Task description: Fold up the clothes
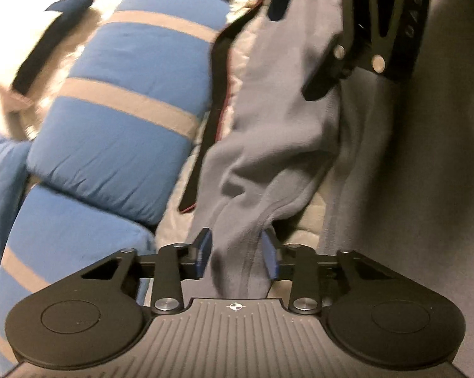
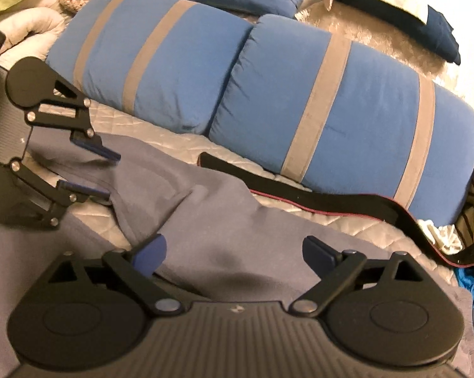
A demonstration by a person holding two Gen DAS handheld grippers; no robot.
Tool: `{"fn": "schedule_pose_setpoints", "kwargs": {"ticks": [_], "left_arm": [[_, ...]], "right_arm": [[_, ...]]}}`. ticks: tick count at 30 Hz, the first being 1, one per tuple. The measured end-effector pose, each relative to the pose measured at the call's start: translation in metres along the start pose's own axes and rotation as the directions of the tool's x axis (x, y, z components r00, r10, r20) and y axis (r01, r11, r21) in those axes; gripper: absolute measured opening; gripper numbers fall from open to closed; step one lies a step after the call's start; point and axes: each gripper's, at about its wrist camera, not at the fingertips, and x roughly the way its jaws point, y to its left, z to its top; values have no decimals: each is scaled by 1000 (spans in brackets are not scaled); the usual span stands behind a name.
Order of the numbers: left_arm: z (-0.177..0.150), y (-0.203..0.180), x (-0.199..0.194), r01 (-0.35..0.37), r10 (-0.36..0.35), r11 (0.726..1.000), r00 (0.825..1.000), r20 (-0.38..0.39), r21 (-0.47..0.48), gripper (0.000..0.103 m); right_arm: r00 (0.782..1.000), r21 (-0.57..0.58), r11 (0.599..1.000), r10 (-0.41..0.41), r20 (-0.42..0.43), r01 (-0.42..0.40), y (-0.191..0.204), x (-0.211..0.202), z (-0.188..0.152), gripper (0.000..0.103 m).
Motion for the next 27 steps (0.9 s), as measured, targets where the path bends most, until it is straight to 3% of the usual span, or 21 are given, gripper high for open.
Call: {"fn": "schedule_pose_setpoints", "kwargs": {"ticks": [18, 23, 27], "left_arm": [[10, 13, 12, 120, -119, 990, 993, -9, 70, 28], [11, 10, 12, 136, -135, 987, 991, -18, 86, 11], [7, 7, 8, 106, -103, 989, 994, -30, 104, 5]], "right_arm": [[1000, 5, 1000, 3, -1, -3, 2, 0, -2, 100], [1000, -13, 1000, -5, 8, 5, 4, 0, -2, 100], [1000, -62, 998, -4, 23, 6, 10, 0, -4, 100]]}}
